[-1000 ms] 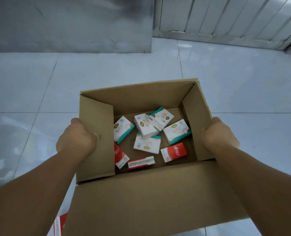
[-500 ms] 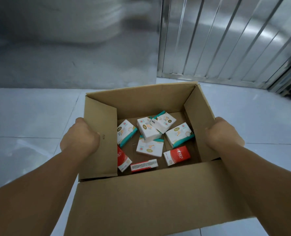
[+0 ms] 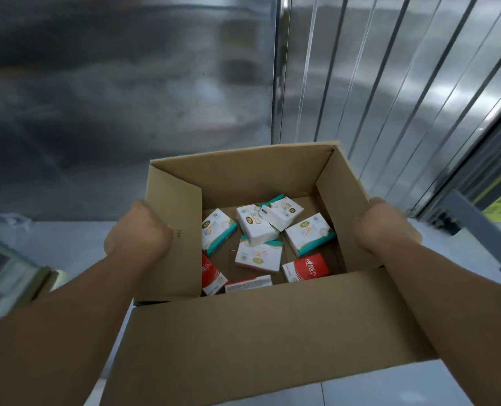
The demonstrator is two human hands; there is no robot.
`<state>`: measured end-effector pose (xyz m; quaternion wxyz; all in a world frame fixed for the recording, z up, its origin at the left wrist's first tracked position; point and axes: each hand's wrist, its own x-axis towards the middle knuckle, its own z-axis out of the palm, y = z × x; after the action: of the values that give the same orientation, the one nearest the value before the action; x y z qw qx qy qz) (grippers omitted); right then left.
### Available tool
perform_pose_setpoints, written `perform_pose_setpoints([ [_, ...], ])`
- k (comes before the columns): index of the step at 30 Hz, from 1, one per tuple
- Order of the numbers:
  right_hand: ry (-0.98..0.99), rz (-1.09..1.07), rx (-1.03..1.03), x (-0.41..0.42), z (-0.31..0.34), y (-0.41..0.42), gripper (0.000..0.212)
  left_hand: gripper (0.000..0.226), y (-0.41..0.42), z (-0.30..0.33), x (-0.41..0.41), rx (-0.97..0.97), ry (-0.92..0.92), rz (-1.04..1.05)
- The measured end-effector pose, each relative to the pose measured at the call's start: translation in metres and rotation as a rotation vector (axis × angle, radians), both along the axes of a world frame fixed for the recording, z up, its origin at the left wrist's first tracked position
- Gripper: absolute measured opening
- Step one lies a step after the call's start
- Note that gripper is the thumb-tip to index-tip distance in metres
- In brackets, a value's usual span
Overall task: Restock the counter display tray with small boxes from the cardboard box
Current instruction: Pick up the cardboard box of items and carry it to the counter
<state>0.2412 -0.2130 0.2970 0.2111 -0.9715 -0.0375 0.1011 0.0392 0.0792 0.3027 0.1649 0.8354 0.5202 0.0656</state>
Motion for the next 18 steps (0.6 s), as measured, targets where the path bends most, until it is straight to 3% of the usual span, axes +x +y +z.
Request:
perform_pose_setpoints([
  [10,-0.107,0.030,-0.073,-0.021,0.287,-0.013,0.024,0.035,-0.014,0.283,-0.013,0.080,-0.151,-0.060],
  [18,-0.243,0.141,-0.082,-0.035,0.395,-0.018,0.033,0.033,-0.032,0.390,-0.047,0.198,-0.239,0.006],
])
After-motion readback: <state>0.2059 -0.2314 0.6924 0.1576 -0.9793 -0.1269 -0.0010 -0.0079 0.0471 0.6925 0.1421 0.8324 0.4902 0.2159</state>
